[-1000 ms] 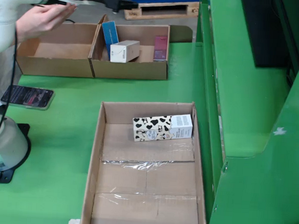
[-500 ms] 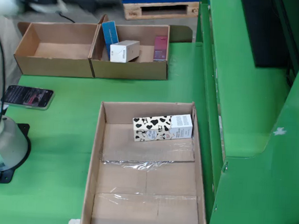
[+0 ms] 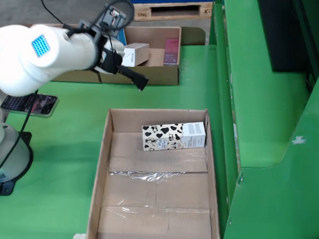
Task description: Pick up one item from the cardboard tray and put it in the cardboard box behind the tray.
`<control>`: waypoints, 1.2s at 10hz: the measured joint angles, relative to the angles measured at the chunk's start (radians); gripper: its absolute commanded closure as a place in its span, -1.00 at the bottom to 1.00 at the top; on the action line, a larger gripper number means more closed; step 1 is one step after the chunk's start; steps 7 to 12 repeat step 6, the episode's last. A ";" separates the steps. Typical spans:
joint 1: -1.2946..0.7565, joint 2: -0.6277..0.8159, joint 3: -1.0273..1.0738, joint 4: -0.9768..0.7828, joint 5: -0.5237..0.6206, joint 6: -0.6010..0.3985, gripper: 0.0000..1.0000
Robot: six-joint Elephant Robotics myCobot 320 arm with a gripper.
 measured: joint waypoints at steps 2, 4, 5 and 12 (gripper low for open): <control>-0.002 0.000 -0.095 -0.002 0.071 0.000 -1.00; -0.003 0.000 -0.192 -0.002 0.071 0.000 -1.00; -0.003 0.000 -0.232 -0.002 0.071 0.000 -1.00; -0.002 0.000 -0.275 -0.002 0.071 0.000 -1.00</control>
